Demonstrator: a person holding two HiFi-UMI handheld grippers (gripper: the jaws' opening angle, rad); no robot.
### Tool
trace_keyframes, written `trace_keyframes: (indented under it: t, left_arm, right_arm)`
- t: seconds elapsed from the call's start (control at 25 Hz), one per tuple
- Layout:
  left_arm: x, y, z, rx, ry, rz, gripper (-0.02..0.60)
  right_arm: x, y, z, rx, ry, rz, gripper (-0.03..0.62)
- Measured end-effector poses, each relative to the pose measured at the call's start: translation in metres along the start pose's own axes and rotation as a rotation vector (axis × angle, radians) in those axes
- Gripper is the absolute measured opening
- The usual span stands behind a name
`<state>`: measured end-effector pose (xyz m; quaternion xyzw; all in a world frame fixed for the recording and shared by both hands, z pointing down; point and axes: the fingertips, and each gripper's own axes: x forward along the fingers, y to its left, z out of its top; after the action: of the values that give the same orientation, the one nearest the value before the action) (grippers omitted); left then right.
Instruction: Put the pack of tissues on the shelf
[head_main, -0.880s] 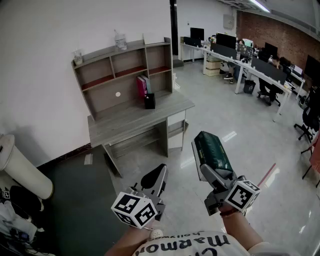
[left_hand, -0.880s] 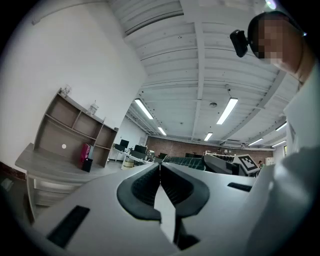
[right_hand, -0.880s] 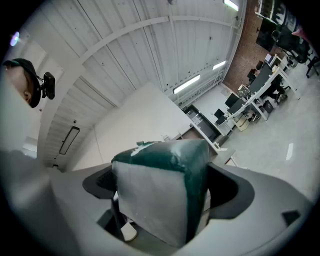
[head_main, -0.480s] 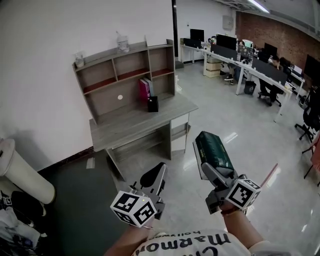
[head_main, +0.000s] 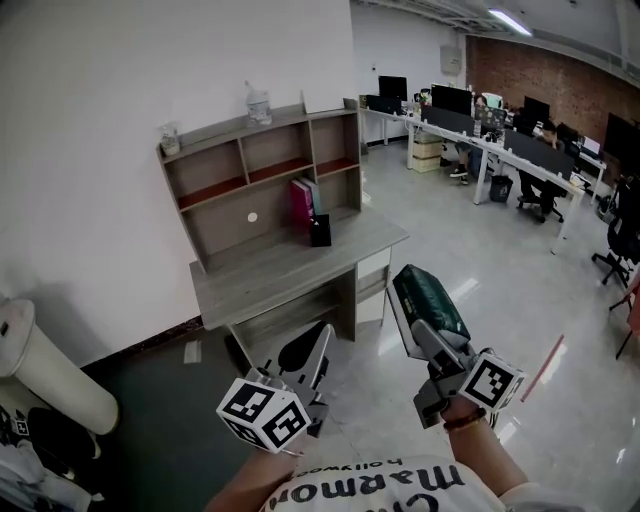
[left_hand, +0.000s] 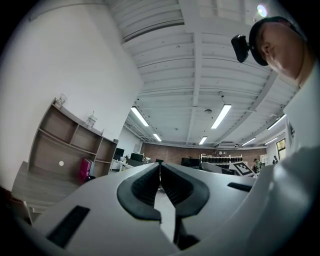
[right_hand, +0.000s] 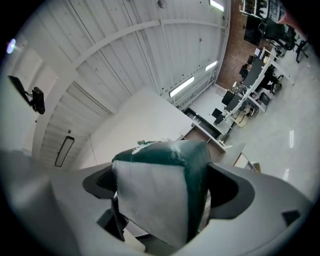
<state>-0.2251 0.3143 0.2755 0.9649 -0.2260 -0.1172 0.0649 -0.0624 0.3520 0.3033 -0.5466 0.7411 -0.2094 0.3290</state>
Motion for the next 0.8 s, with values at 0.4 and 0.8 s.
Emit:
trace_keyframes:
  t: [0.4,0.8]
  left_arm:
    - [-0.007,0.027,-0.009,0.078,0.068,-0.069,0.018]
    - [-0.020,0.071,-0.017,-0.009,0.069,-0.009,0.018]
  right_arm:
    - [0.033,0.007,-0.037,0.017,0.045,-0.025,0.545]
    - [0.059,-0.017,-0.052,-0.048,0.096,-0.143,0.513]
